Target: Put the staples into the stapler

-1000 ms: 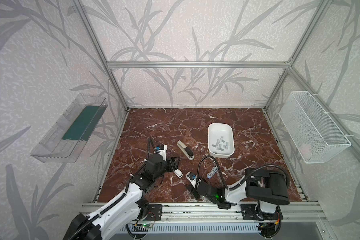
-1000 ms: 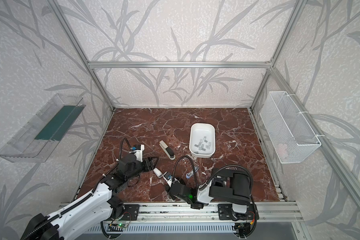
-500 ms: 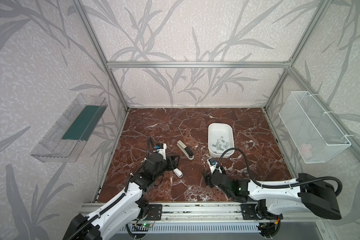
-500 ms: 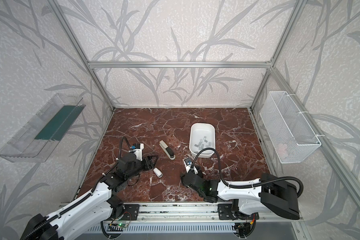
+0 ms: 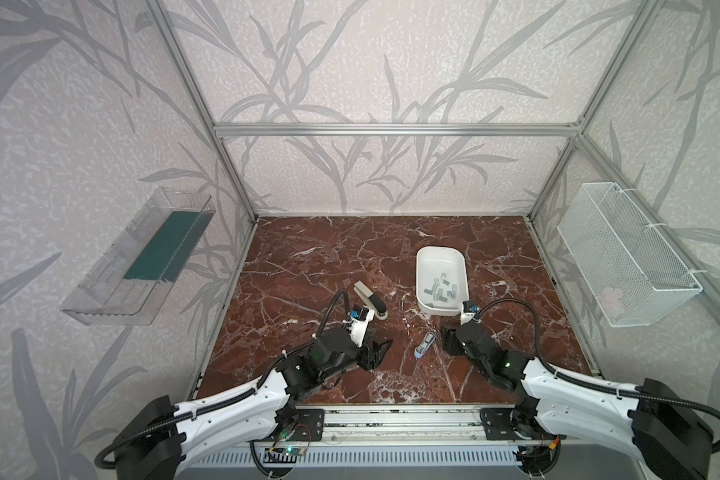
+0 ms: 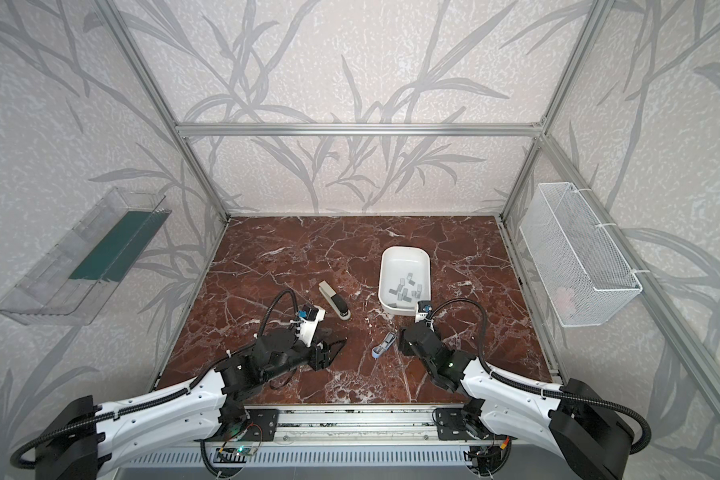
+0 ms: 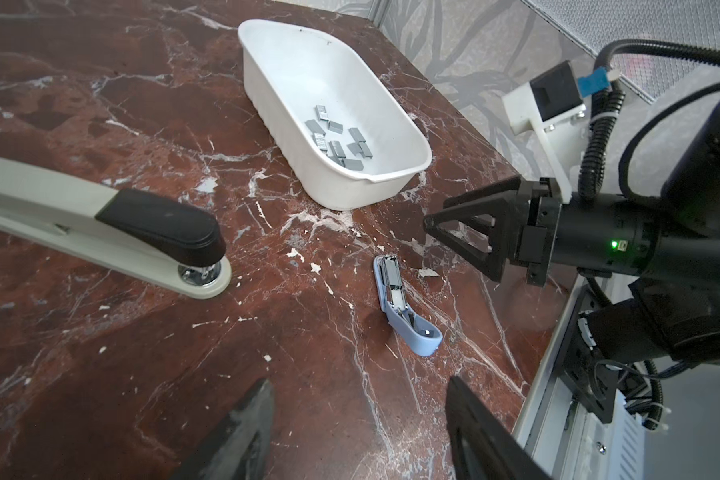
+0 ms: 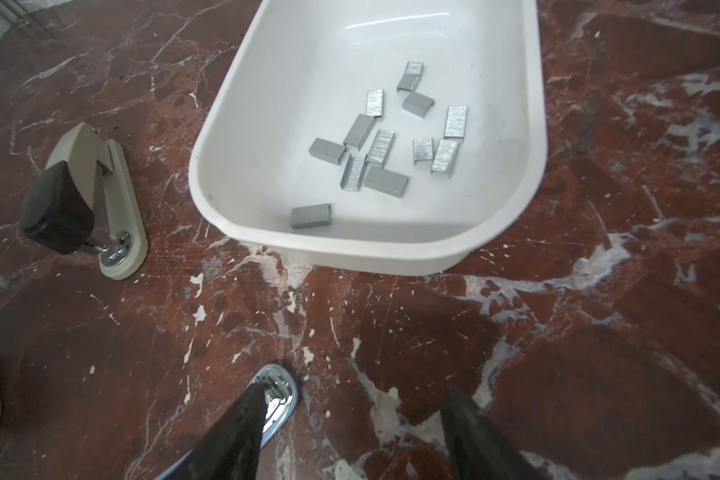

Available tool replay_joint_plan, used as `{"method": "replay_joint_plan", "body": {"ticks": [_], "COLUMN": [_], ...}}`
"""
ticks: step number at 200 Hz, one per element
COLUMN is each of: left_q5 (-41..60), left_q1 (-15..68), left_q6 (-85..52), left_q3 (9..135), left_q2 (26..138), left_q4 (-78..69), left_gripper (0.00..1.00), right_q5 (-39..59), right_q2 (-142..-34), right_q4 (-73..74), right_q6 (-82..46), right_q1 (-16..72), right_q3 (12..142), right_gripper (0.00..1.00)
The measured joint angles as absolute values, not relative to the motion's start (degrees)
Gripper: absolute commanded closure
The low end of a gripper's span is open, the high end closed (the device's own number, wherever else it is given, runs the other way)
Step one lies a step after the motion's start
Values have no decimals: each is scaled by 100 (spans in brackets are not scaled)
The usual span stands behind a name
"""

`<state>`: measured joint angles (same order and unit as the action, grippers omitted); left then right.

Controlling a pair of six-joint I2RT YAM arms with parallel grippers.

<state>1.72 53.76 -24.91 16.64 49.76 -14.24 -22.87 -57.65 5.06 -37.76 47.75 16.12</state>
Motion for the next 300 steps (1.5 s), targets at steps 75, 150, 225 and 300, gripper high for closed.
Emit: {"method": "replay_joint_plan", "body": {"ticks": [75,150,225,300], "left_q5": [-34,-1074,-1686,-1632], "left_q1": [6204,7373,7393,7251], "left_q6": [-2075,-1625,-1509,-1623], "left_q3": [1520,1507,1601,1678], "left_q2": [6573,8702,10090,10584], "left_q4": [-3238,-5225,-6829,-7596], "left_gripper": [32,27,26,34], "right_q5": [-1542,-915,-696,-746], "right_q2": [-6720,-7870,-7913,-7902], "right_q4": [1280,2268,2342,2585], "right_q6": [-3763,-3883,-4357,-4980], "right_q1": [4604,4541,4541,4630], "right_q3": [1695,1883,1859,1699], "right_gripper": [36,45,68,76]}}
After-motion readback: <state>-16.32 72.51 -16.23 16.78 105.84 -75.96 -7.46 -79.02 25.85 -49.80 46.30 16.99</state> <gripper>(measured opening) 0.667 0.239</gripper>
